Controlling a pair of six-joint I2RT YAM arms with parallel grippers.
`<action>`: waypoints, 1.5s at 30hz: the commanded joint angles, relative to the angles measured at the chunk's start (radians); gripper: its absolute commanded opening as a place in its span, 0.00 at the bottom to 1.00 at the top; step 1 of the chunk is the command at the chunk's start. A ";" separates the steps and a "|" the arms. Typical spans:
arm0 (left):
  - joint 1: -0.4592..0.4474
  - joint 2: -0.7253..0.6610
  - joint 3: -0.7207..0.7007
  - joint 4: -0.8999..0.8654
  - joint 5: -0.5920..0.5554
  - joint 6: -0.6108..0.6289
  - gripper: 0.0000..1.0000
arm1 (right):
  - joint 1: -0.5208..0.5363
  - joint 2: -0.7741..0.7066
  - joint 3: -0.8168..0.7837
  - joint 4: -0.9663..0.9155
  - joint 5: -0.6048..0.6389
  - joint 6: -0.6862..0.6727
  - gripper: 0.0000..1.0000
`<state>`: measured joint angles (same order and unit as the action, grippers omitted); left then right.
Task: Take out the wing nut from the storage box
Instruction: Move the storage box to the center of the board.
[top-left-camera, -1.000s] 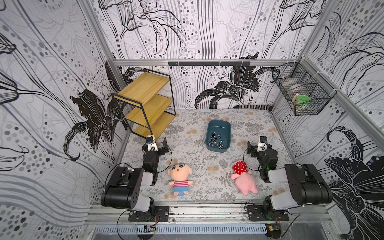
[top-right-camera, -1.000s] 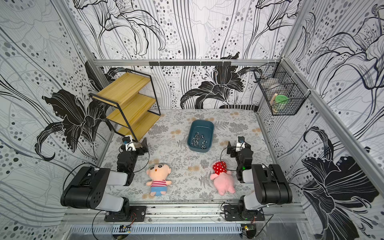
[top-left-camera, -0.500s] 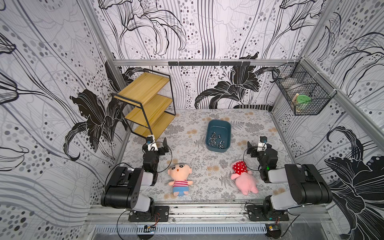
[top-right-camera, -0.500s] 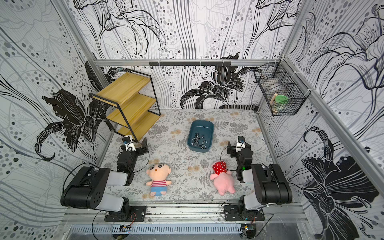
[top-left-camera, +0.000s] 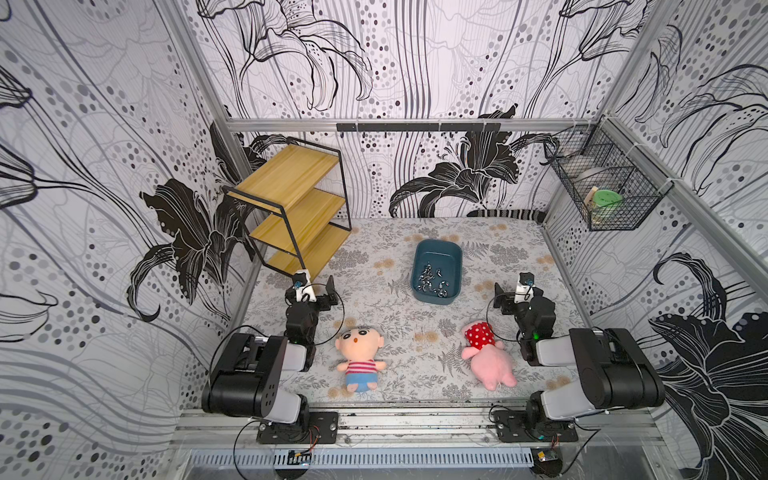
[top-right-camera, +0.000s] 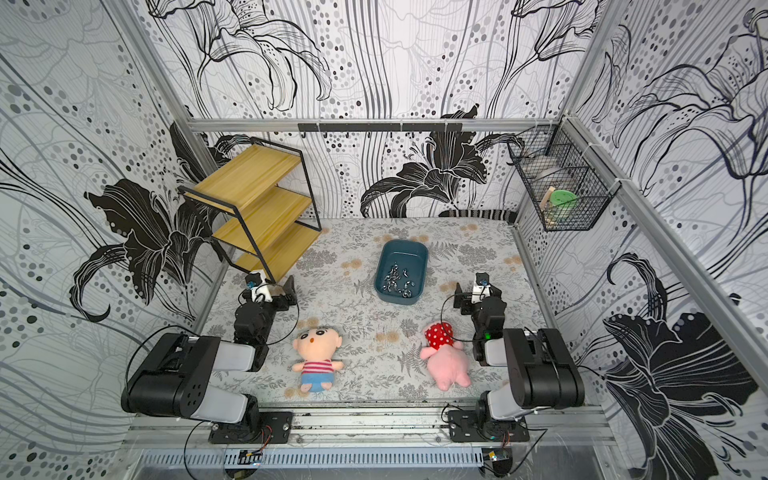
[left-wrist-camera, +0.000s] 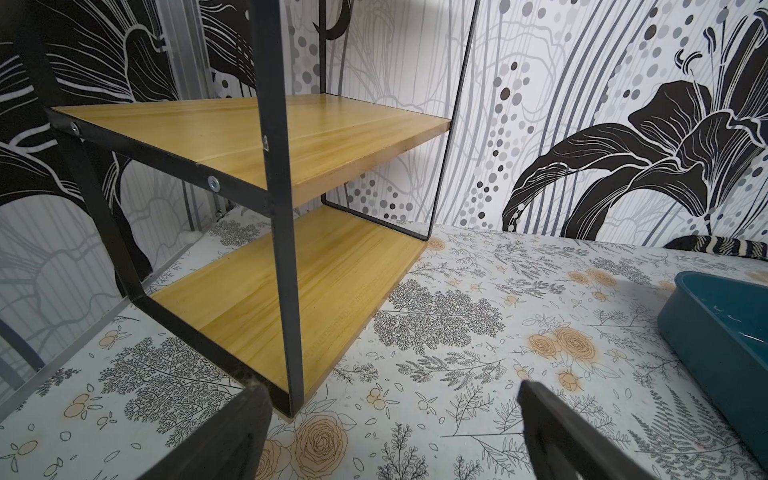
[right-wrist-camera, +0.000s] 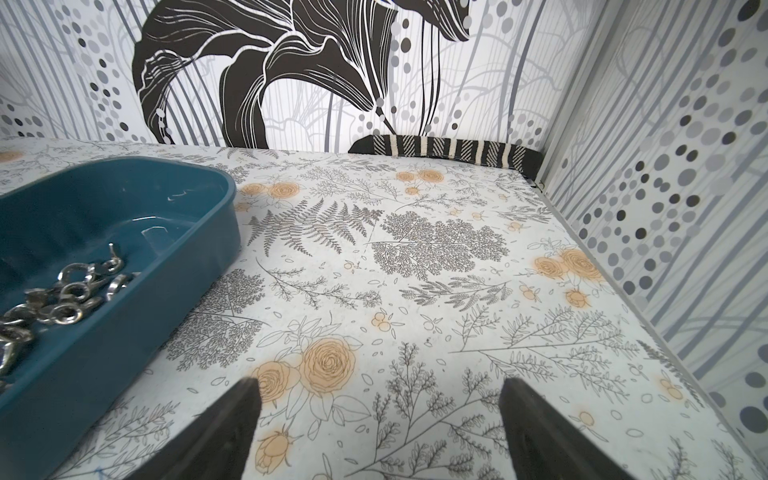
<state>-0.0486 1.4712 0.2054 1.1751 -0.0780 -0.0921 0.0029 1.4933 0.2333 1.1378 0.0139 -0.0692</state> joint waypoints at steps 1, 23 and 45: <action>0.006 0.002 0.021 0.015 0.001 0.002 0.98 | -0.010 0.009 0.008 0.015 -0.014 0.003 0.96; -0.415 -0.143 0.725 -1.168 -0.260 -0.087 0.98 | 0.161 -0.146 0.542 -0.940 0.191 0.058 0.96; -0.644 0.652 1.557 -1.658 -0.201 -0.337 0.80 | 0.241 -0.094 0.756 -1.373 0.209 0.223 0.95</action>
<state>-0.7002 2.1075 1.7073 -0.4511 -0.2768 -0.3973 0.2401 1.4036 0.9630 -0.1894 0.2066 0.1356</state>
